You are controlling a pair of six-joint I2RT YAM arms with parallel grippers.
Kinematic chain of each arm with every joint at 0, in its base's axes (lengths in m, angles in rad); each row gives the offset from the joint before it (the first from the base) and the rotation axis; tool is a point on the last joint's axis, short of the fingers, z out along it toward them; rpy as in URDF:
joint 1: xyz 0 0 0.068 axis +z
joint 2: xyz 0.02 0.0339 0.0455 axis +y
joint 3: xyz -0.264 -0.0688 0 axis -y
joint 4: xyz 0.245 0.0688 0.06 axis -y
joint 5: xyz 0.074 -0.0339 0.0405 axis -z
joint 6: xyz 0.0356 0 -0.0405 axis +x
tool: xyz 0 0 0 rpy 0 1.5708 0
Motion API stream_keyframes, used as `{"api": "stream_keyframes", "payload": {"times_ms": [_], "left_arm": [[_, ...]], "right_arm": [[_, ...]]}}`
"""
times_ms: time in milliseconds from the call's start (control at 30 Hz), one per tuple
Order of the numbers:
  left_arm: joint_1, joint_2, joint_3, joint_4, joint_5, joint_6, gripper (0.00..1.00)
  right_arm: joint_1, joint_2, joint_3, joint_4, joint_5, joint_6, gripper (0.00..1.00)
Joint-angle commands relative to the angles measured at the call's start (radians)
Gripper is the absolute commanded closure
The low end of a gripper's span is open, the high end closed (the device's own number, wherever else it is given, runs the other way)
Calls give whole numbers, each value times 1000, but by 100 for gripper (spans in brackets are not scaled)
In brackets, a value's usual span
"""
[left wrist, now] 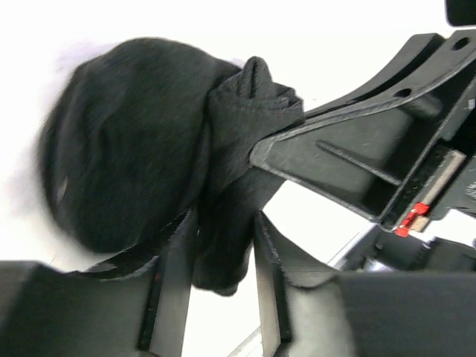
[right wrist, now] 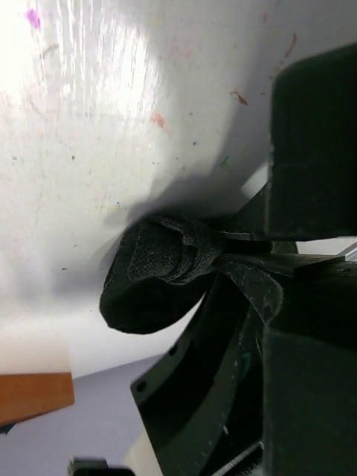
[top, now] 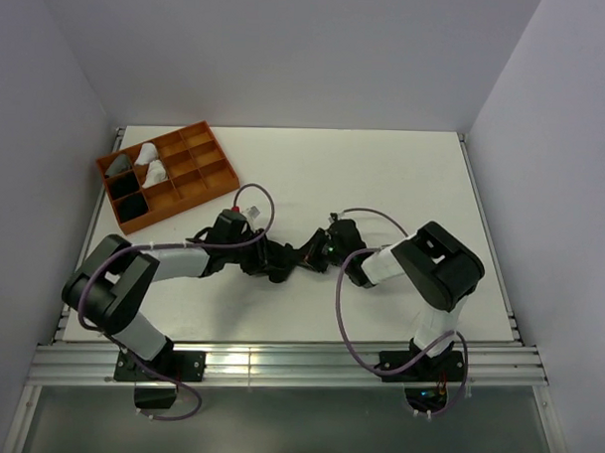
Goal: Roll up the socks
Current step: Roll the sock at the center of the board.
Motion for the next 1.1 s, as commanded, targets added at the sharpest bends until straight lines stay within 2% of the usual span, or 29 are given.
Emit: {"api": "stream_keyframes", "payload": {"times_ms": [0, 33, 100, 167, 200, 233, 300, 433, 533, 700, 867, 1067], "left_arm": [[-25, -109, -23, -117, -199, 86, 59], [-56, -164, -21, -134, -239, 108, 57], [-102, -253, -21, -166, -406, 134, 56], [-204, -305, -12, -189, -549, 174, 54], [-285, -343, -6, -227, -686, 186, 53], [-323, -356, 6, -239, -754, 213, 52], [-419, -374, 20, -264, -901, 238, 51], [-550, -341, 63, -255, -1063, 324, 49], [-639, -266, 92, -234, -1184, 364, 48], [-729, -108, 143, -206, -1325, 418, 46], [-755, 1, 194, -160, -1349, 462, 46], [-762, 136, 255, -189, -1353, 442, 46]], "right_arm": [[11, -73, 54, -245, 70, -100, 100], [14, -95, 80, -332, 96, -106, 100], [25, -110, 109, -414, 116, -123, 100], [32, -122, 166, -535, 141, -137, 100], [37, -124, 187, -573, 150, -147, 100], [48, -126, 224, -639, 156, -154, 100], [55, -119, 278, -702, 175, -166, 100], [66, -95, 336, -808, 173, -180, 100], [66, -78, 353, -827, 156, -178, 100], [66, -73, 355, -825, 135, -181, 100], [66, -72, 367, -845, 133, -192, 100], [66, -63, 373, -845, 117, -190, 100]]}}
